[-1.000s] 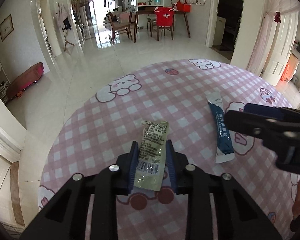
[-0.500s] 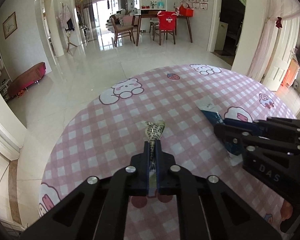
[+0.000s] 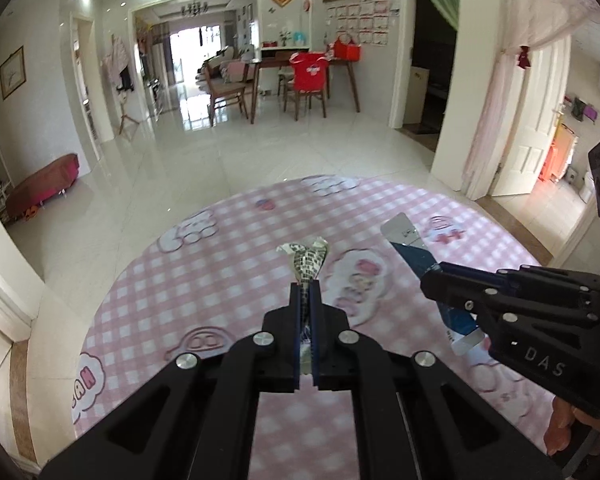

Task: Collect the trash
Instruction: 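Carry the tag over the bucket and open the left tool while the right tool carries the packet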

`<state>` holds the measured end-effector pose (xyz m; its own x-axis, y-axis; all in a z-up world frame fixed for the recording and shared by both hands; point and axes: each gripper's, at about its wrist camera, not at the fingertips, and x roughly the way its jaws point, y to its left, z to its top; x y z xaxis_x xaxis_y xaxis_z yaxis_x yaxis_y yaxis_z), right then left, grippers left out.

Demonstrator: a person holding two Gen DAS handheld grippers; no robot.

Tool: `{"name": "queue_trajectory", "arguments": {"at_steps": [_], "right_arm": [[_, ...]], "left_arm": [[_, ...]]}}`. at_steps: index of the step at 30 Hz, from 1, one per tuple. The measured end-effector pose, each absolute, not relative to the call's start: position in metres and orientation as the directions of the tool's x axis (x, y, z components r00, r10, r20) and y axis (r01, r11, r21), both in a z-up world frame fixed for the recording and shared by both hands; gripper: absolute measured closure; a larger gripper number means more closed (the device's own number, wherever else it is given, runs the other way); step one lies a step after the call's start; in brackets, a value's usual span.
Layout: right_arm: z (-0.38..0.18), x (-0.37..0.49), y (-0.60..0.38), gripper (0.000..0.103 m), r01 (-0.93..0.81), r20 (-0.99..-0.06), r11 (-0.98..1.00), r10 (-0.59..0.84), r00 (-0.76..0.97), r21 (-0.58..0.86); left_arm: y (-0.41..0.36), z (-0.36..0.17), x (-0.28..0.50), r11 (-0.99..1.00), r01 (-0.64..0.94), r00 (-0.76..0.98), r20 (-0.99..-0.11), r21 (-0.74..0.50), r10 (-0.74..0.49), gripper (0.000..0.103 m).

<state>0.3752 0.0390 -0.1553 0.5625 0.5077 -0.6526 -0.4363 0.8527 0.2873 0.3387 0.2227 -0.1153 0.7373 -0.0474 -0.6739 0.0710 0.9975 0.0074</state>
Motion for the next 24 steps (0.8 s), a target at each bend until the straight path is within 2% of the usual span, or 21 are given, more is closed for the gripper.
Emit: {"name": "queue_trajectory", "arguments": {"at_steps": [12, 17, 24], "right_arm": [[-0.129, 0.302, -0.134, 0.092, -0.295, -0.535, 0.871, 0.477, 0.697, 0.392], [-0.131, 0.270, -0.211, 0.092, -0.213, -0.501, 0.878, 0.427, 0.753, 0.430], [-0.161, 0.229, -0.307, 0.092, -0.066, -0.511, 0.888, 0.320, 0.798, 0.454]], "left_arm": [[0.064, -0.093, 0.311, 0.962, 0.270, 0.735, -0.651, 0.028, -0.187, 0.099], [-0.021, -0.102, 0.303, 0.924, 0.380, 0.696, -0.667, 0.029, -0.265, 0.099], [-0.126, -0.131, 0.292, 0.854, 0.520, 0.615, -0.709, 0.034, -0.346, 0.099]]}}
